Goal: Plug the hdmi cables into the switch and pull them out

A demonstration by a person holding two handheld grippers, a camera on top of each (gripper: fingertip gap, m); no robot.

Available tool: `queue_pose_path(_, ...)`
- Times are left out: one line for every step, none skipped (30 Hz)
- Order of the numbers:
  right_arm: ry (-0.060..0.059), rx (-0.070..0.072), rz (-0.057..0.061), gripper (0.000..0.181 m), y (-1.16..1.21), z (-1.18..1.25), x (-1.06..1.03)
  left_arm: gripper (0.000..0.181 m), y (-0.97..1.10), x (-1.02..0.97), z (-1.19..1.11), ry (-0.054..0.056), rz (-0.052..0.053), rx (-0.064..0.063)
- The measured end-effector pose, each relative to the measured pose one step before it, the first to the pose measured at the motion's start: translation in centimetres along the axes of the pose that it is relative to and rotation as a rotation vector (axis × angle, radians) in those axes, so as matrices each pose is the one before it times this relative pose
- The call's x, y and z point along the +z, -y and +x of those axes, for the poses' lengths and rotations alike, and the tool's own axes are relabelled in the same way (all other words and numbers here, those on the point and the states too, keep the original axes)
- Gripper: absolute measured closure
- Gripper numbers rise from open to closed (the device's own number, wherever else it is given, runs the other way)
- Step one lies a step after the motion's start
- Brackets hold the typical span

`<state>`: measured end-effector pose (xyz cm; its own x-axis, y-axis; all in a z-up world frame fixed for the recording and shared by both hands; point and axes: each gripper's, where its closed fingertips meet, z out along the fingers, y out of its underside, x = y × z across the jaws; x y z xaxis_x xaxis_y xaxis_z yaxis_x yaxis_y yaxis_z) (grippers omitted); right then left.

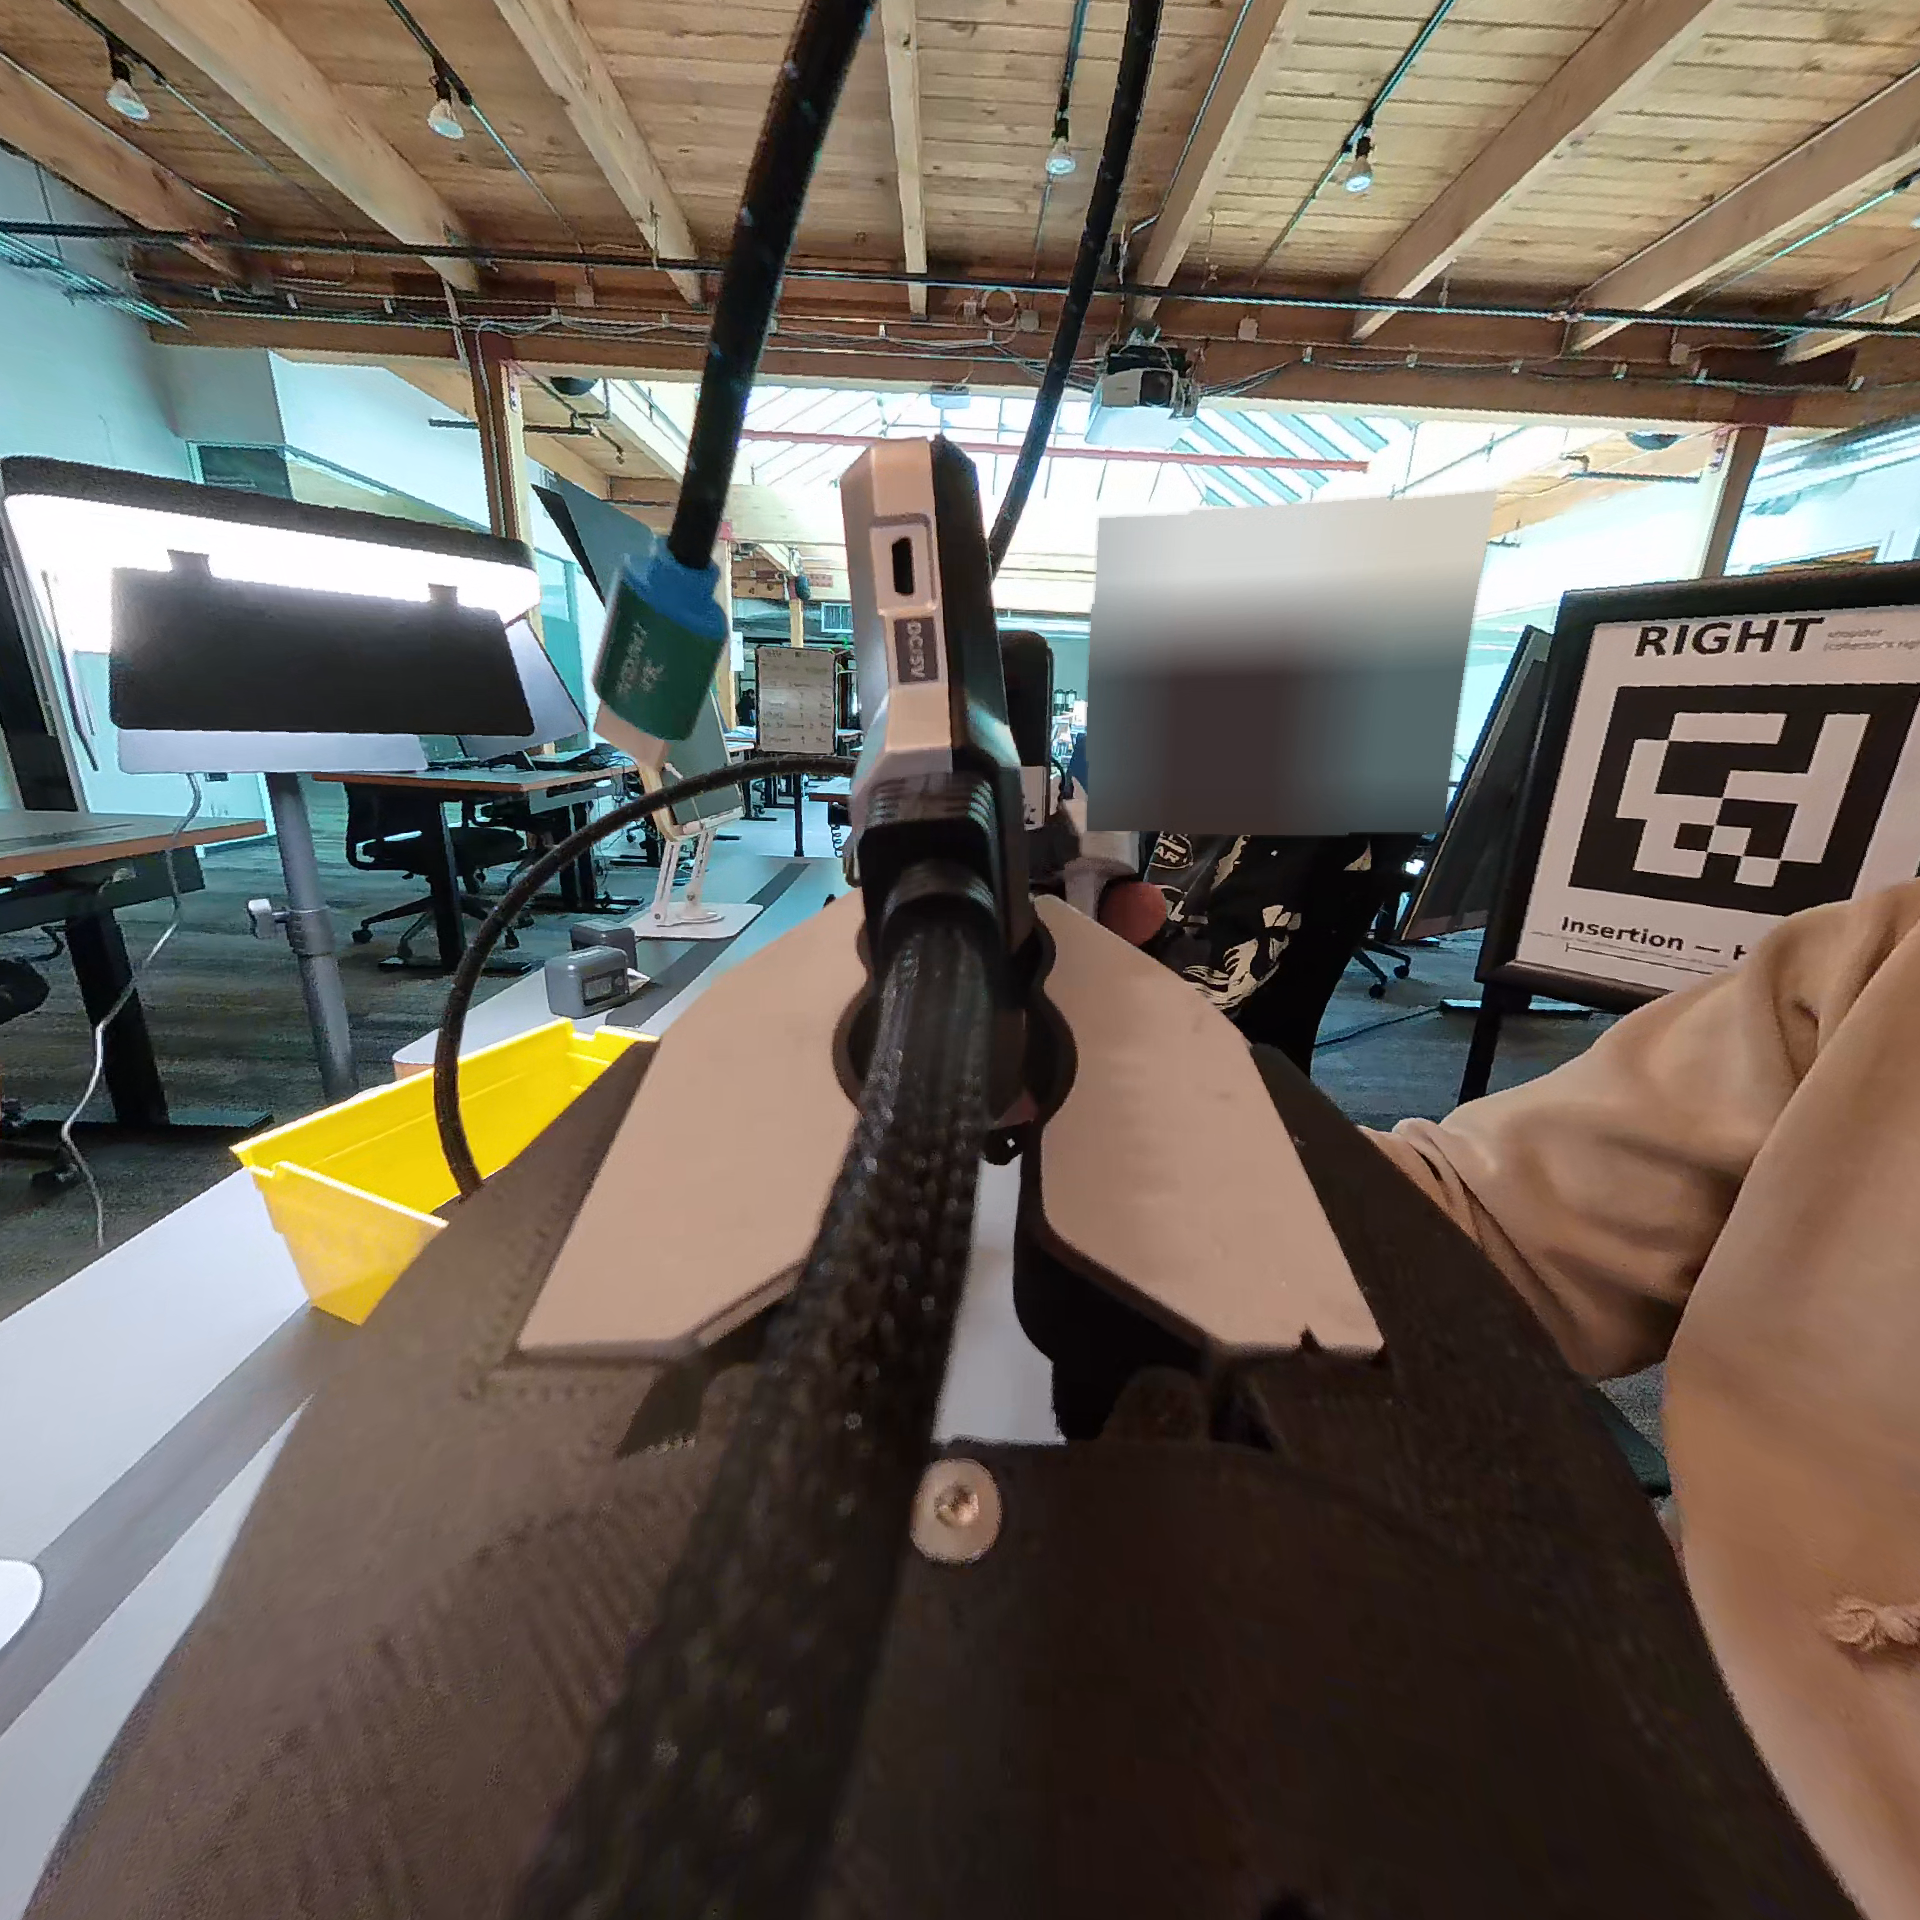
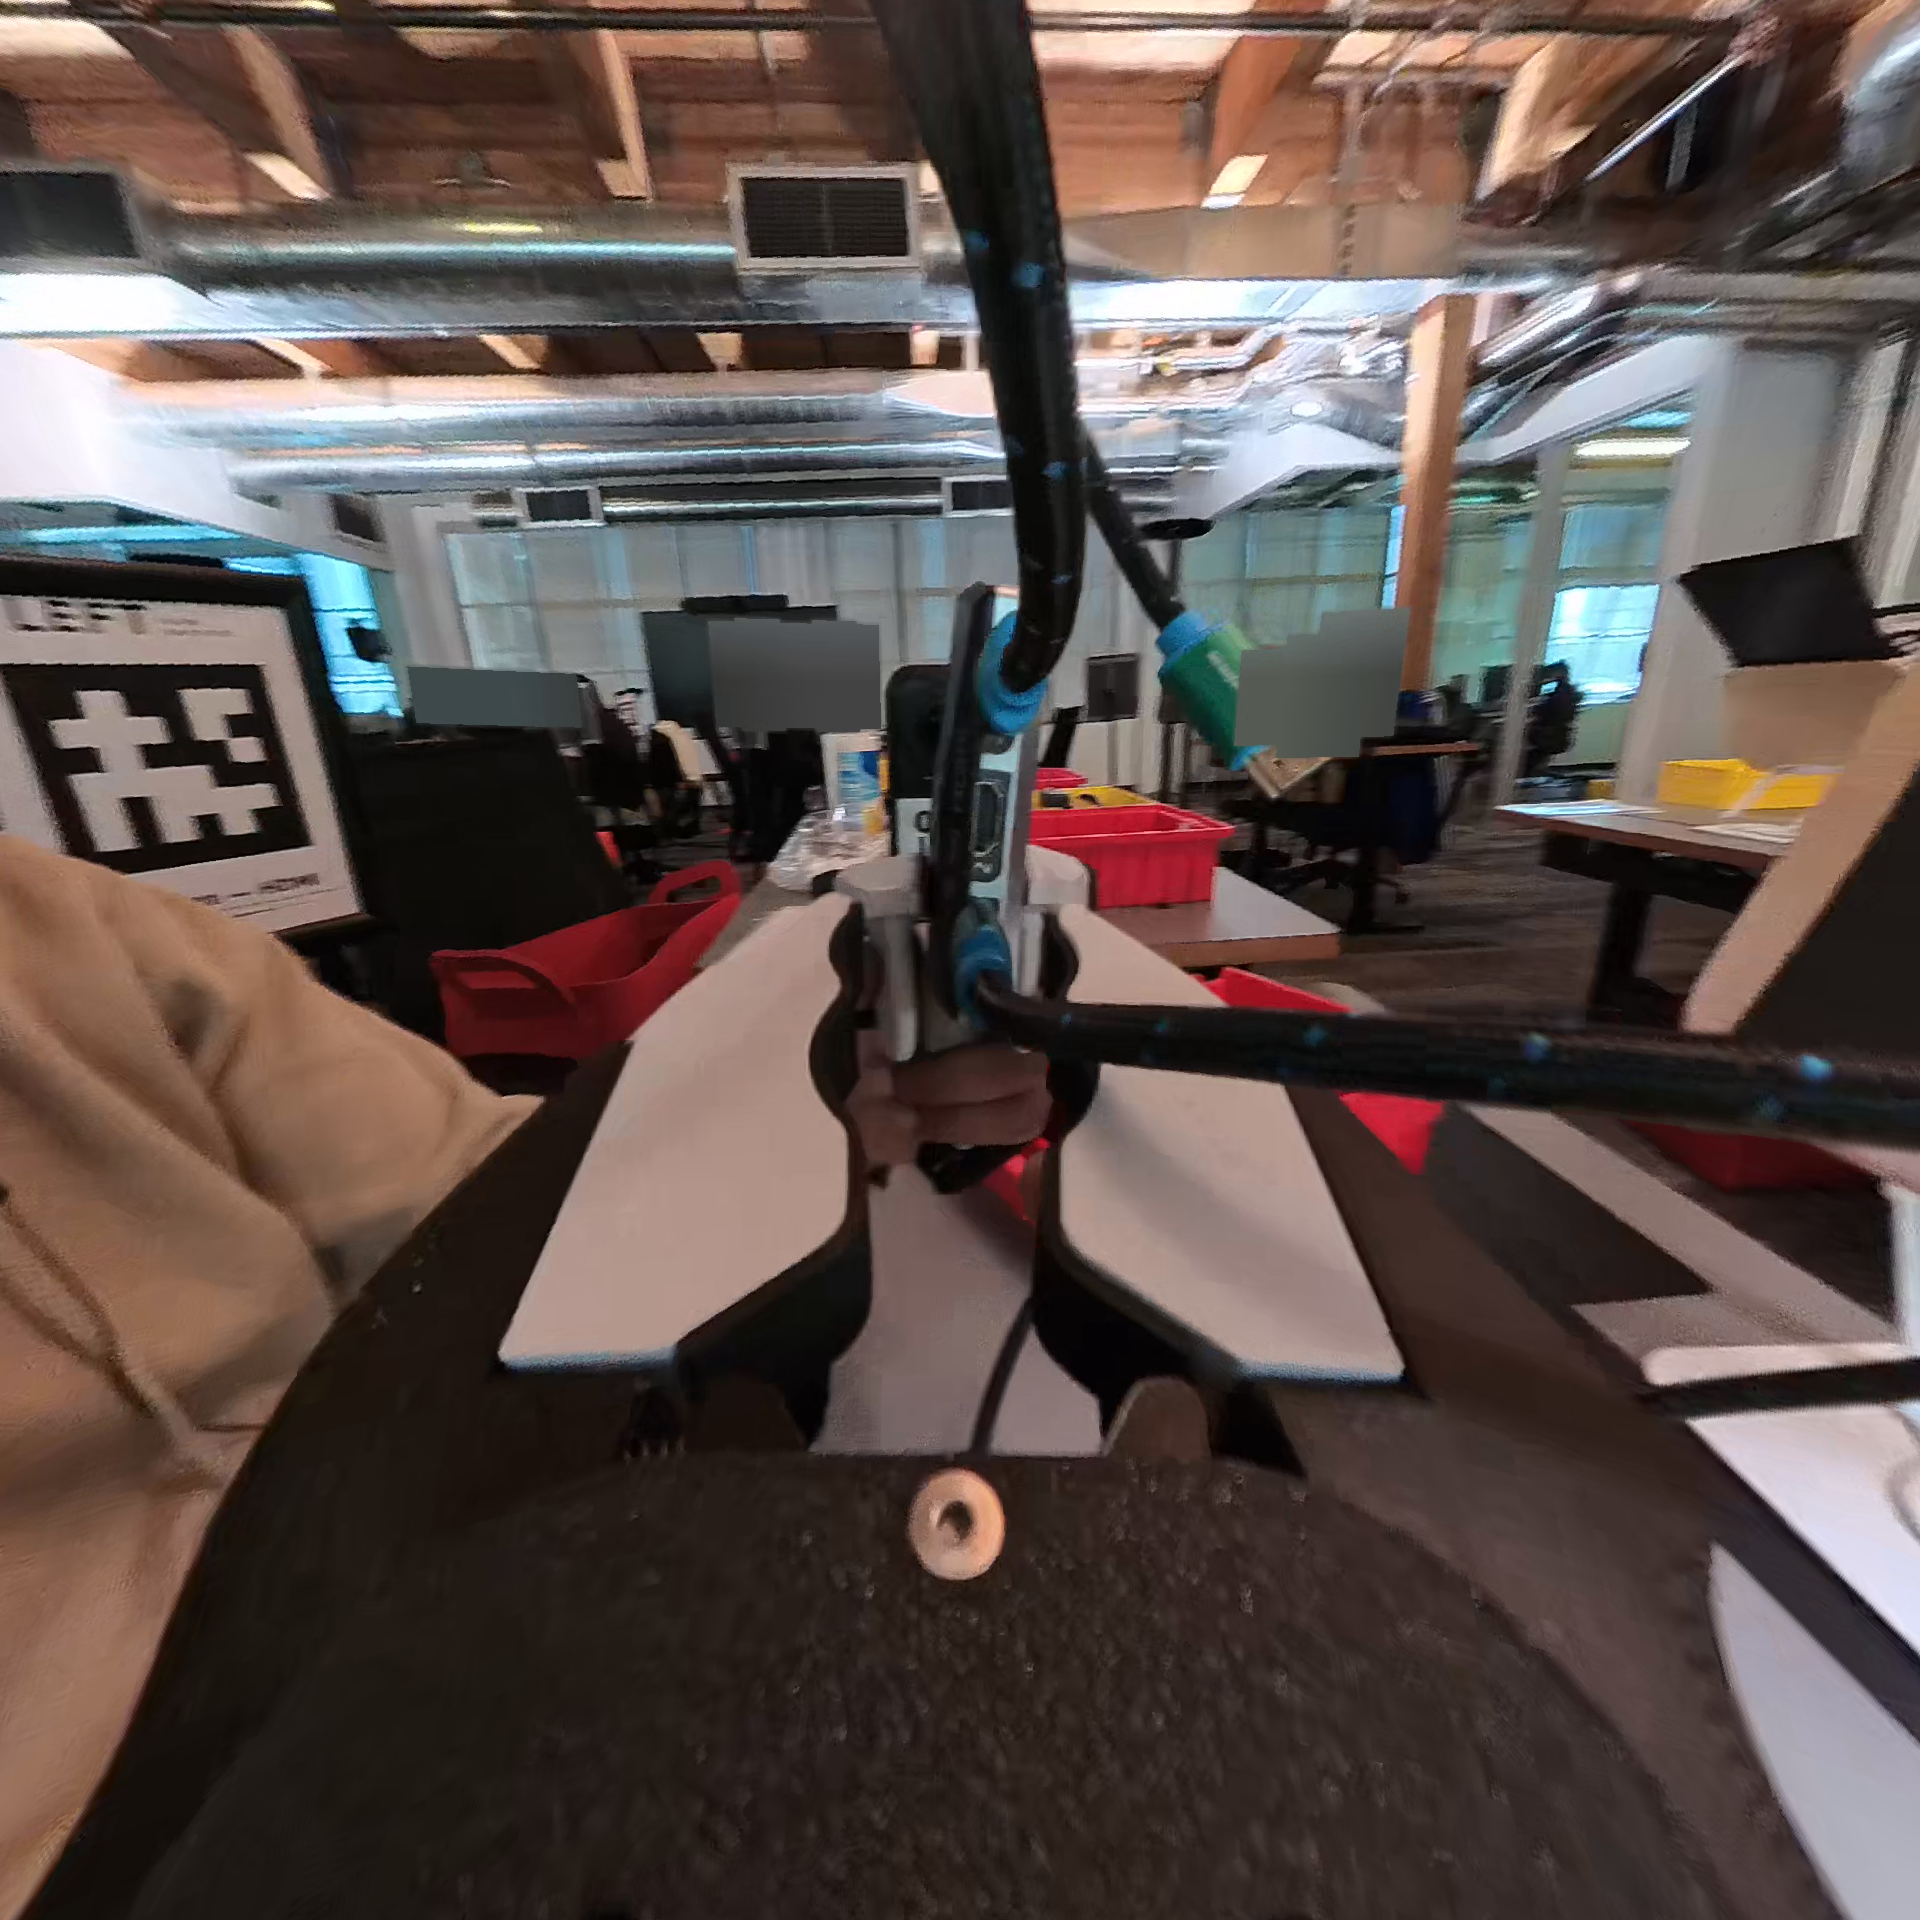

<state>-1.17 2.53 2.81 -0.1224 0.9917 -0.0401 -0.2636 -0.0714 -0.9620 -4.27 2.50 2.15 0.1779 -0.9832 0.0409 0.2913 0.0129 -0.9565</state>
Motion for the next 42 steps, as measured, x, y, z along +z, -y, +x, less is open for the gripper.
queue_pose_path(0.0189,0.0173,-0.0051,0.146,-0.064,-0.161,-0.077,0.159,-0.078,0.019,-0.029,0.0012,-0.0006,-0.0002)
queue_pose_path(-0.0163,-0.005,-0.0035,0.148,-0.059,0.245,-0.052,0.159,-0.08,0.048,-0.04,0.0043,0.0005,0.0006)
queue_pose_path(-0.0331,-0.0247,-0.0049,0.15,-0.108,0.377,0.024,0.159,-0.027,0.061,-0.046,0.0038,0.0049,-0.0011)
queue_pose_path(-0.0215,-0.0256,-0.0168,0.151,-0.283,0.168,0.142,0.159,0.038,0.031,-0.013,0.0001,0.0106,-0.0051)
queue_pose_path(-0.0014,-0.018,-0.0282,0.152,-0.441,-0.134,0.216,0.159,0.072,0.003,-0.036,-0.0002,0.0127,-0.0082)
queue_pose_path(-0.001,-0.0164,-0.0234,0.153,-0.375,-0.152,0.271,0.158,0.067,-0.018,-0.093,0.0015,0.0109,-0.0094)
queue_pose_path(-0.012,-0.0179,-0.0124,0.153,-0.234,-0.016,0.278,0.159,0.01,-0.04,-0.062,-0.0014,0.0066,-0.0085)
queue_pose_path(-0.0224,-0.0156,-0.0023,0.156,-0.078,0.171,0.192,0.158,-0.044,-0.026,0.002,-0.0048,0.0008,-0.0067)
queue_pose_path(-0.0236,-0.0087,0.0035,0.164,-0.004,0.248,0.104,0.158,-0.072,-0.01,0.059,-0.0071,-0.004,-0.0076)
queue_pose_path(-0.0009,-0.0029,0.0092,0.167,0.058,0.019,0.013,0.158,-0.037,0.013,0.036,-0.0046,-0.004,-0.0084)
queue_pose_path(0.0138,0.0111,0.0108,0.168,0.07,-0.132,-0.009,0.158,-0.019,0.021,0.039,-0.0026,-0.0045,-0.0064)
queue_pose_path(0.0126,0.0156,0.0073,0.168,0.052,-0.078,-0.021,0.157,-0.024,0.012,-0.004,0.0022,-0.004,-0.0023)
queue_pose_path(0.0051,0.0099,0.0071,0.168,0.022,0.0,-0.018,0.156,-0.046,0.021,-0.047,0.0061,-0.0036,0.0009)
queue_pose_path(0.0019,0.0053,0.0053,0.168,-0.023,0.035,-0.016,0.151,-0.065,0.002,-0.058,0.0061,-0.0046,0.0022)
queue_pose_path(0.0072,0.0049,0.0021,0.168,-0.069,-0.03,-0.02,0.156,-0.102,0.001,-0.011,0.0022,-0.0078,0.0033)
queue_pose_path(0.015,0.007,0.0008,0.169,-0.06,-0.145,-0.006,0.156,-0.126,0.017,0.05,-0.0028,-0.0112,0.0023)
queue_pose_path(0.0185,0.0057,-0.0003,0.169,-0.058,-0.22,0.01,0.155,-0.122,0.017,0.121,-0.0064,-0.0102,0.0013)
queue_pose_path(0.0126,-0.0004,-0.0001,0.168,-0.044,-0.179,0.011,0.155,-0.027,0.006,0.113,-0.0053,-0.0055,0.0023)
queue_pose_path(0.0077,-0.0049,-0.003,0.168,-0.076,-0.112,0.005,0.154,-0.061,0.0,0.111,-0.0033,-0.0082,0.0063)
queue_pose_path(0.0082,-0.0049,-0.0073,0.168,-0.143,-0.119,-0.018,0.153,-0.105,-0.003,0.11,-0.0024,-0.0125,0.0097)
queue_pose_path(0.0093,-0.0043,-0.01,0.168,-0.171,-0.114,-0.017,0.154,-0.142,0.013,0.11,-0.0022,-0.0163,0.0104)
queue_pose_path(0.0084,-0.0059,-0.0116,0.168,-0.211,-0.101,-0.031,0.154,-0.177,0.029,0.106,-0.0003,-0.0185,0.0122)
queue_pose_path(0.0037,-0.0078,-0.0136,0.168,-0.255,-0.051,0.006,0.154,-0.223,0.058,0.058,0.0035,-0.0201,0.0143)
queue_pose_path(0.0004,-0.0081,-0.0138,0.168,-0.26,-0.013,0.036,0.154,-0.298,0.082,0.037,0.0048,-0.024,0.0147)
queue_pose_path(0.0008,-0.0061,-0.0099,0.168,-0.218,-0.024,0.063,0.153,-0.292,0.079,0.013,0.0049,-0.0214,0.0134)
queue_pose_path(0.0014,-0.0013,-0.0019,0.168,-0.096,-0.014,0.057,0.153,-0.099,0.005,-0.027,0.0073,-0.0084,0.019)
queue_pose_path(-0.0003,0.0032,0.0003,0.169,-0.054,0.042,0.026,0.154,0.03,-0.027,0.011,0.0068,0.0021,0.0236)
queue_pose_path(0.006,0.0043,0.001,0.169,-0.024,-0.048,0.024,0.156,0.003,-0.01,0.074,0.001,-0.0019,0.0163)
queue_pose_path(0.0049,0.0017,0.0029,0.169,0.02,-0.049,-0.006,0.157,0.022,0.012,0.046,0.0018,-0.0024,0.0106)
queue_pose_path(-0.0013,-0.0003,0.0018,0.169,0.026,0.027,-0.008,0.158,0.033,0.02,-0.009,0.0049,0.0005,0.0111)
queue_pose_path(-0.0007,0.0033,0.0039,0.17,0.064,0.032,-0.006,0.157,0.08,0.016,0.008,0.0049,0.0051,0.0108)
queue_pose_path(0.0005,0.01,0.0077,0.17,0.1,0.039,0.019,0.158,0.095,0.02,-0.031,0.0068,0.0069,0.0098)
queue_pose_path(0.0017,0.0135,0.0087,0.17,0.094,0.037,0.017,0.158,0.072,-0.005,-0.027,0.0051,0.0058,0.0092)
queue_pose_path(0.0064,0.016,0.006,0.17,0.067,-0.018,0.026,0.158,0.058,-0.016,-0.008,0.0019,0.0042,0.0064)
queue_pose_path(0.0042,0.0115,0.0025,0.17,0.048,-0.021,0.045,0.158,0.067,-0.031,-0.01,0.0008,0.0028,0.0022)
queue_pose_path(-0.0029,-0.0009,0.0025,0.17,0.064,0.01,0.07,0.158,0.093,-0.042,-0.041,0.0006,0.0028,-0.0027)
queue_pose_path(-0.0029,-0.005,0.0059,0.17,0.113,-0.014,0.072,0.158,0.145,-0.038,0.036,-0.0049,0.0058,-0.0044)
queue_pose_path(0.0038,-0.0008,0.0079,0.17,0.152,-0.104,0.064,0.159,0.148,-0.004,0.047,-0.0038,0.0054,-0.0039)
queue_pose_path(-0.0019,-0.0063,0.0052,0.17,0.123,-0.034,0.022,0.159,0.103,0.025,0.027,0.0001,0.0009,0.0006)
queue_pose_path(0.0005,-0.0073,-0.0035,0.17,0.06,-0.047,-0.031,0.159,0.043,0.051,0.05,0.0009,-0.0062,0.0032)
queue_pose_path(-0.0002,-0.0107,-0.0064,0.17,0.048,-0.047,-0.073,0.159,0.042,0.074,0.069,0.0011,-0.0083,0.004)
queue_pose_path(0.0017,-0.0104,-0.0058,0.171,0.053,-0.076,-0.101,0.159,0.026,0.094,0.087,-0.0007,-0.0099,0.0038)
